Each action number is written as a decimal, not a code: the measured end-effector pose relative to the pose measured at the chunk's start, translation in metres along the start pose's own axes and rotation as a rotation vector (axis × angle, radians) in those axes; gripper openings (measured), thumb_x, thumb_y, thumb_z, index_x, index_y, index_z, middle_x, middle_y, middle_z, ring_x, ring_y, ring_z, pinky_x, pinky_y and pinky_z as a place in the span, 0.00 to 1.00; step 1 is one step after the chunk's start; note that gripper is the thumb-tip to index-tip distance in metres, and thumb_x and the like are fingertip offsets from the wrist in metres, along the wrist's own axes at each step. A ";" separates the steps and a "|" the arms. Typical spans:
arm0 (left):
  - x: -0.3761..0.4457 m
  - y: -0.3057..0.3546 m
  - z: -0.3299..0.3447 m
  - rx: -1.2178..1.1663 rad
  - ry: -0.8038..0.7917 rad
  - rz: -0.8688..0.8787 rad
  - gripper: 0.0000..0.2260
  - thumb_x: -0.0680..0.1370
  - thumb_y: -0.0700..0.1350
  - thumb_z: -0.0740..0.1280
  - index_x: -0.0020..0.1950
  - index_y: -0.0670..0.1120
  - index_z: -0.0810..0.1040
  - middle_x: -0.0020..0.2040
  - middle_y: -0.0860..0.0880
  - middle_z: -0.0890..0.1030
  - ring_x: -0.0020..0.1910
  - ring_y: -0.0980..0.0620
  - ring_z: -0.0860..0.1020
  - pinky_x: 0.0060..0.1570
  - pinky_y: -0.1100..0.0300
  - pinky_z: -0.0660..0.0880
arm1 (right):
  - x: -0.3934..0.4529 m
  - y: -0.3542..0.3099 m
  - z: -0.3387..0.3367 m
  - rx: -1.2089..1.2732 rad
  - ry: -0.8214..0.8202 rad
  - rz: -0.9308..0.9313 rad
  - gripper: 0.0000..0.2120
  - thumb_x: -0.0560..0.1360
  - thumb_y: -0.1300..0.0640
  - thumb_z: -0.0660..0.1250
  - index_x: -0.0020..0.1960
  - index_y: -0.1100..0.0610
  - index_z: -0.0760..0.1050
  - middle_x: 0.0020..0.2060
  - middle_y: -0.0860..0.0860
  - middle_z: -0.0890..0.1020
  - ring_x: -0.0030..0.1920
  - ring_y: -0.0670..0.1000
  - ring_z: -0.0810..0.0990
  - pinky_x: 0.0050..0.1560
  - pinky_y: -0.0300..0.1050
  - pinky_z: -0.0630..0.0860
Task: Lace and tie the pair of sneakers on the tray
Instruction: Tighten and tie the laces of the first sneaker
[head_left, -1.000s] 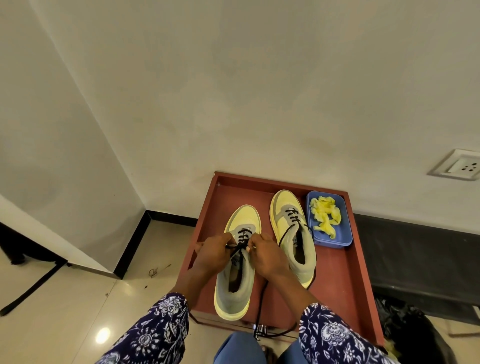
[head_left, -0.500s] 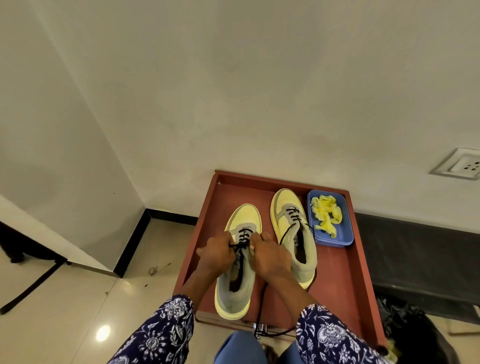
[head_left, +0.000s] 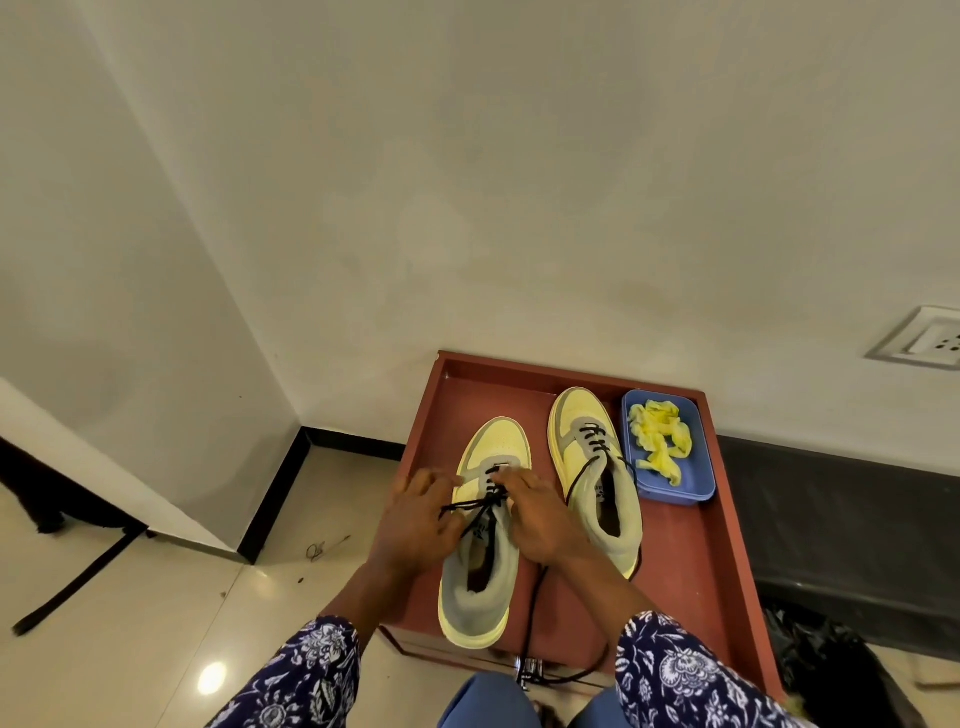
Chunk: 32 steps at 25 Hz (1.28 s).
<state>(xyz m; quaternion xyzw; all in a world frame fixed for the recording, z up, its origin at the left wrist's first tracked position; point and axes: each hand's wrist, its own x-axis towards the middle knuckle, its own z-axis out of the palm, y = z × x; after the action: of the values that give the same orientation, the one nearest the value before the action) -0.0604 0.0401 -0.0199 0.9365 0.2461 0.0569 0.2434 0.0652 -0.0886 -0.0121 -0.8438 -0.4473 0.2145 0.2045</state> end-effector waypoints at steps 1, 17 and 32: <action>-0.004 0.002 0.002 0.050 0.019 0.086 0.24 0.71 0.59 0.54 0.61 0.51 0.76 0.56 0.50 0.77 0.54 0.48 0.74 0.52 0.57 0.69 | 0.000 -0.001 0.003 0.000 -0.004 -0.007 0.19 0.77 0.59 0.58 0.68 0.56 0.67 0.64 0.55 0.71 0.66 0.57 0.69 0.67 0.47 0.66; -0.015 0.012 0.023 -0.372 0.017 -0.092 0.18 0.78 0.48 0.56 0.63 0.42 0.75 0.59 0.44 0.78 0.58 0.47 0.76 0.57 0.66 0.69 | -0.028 -0.015 0.018 0.297 0.293 0.239 0.21 0.70 0.51 0.52 0.54 0.65 0.71 0.47 0.60 0.80 0.49 0.61 0.78 0.38 0.40 0.61; -0.023 0.009 0.036 -0.447 0.119 -0.389 0.06 0.77 0.39 0.63 0.44 0.49 0.77 0.37 0.53 0.79 0.37 0.56 0.78 0.34 0.69 0.70 | -0.048 -0.021 0.043 0.483 0.294 0.284 0.22 0.77 0.50 0.62 0.69 0.55 0.66 0.58 0.51 0.80 0.57 0.50 0.79 0.50 0.33 0.70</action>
<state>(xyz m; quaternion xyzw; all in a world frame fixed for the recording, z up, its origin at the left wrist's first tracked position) -0.0687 0.0062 -0.0468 0.7899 0.4163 0.1167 0.4350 0.0031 -0.1114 -0.0278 -0.8469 -0.2267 0.2165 0.4294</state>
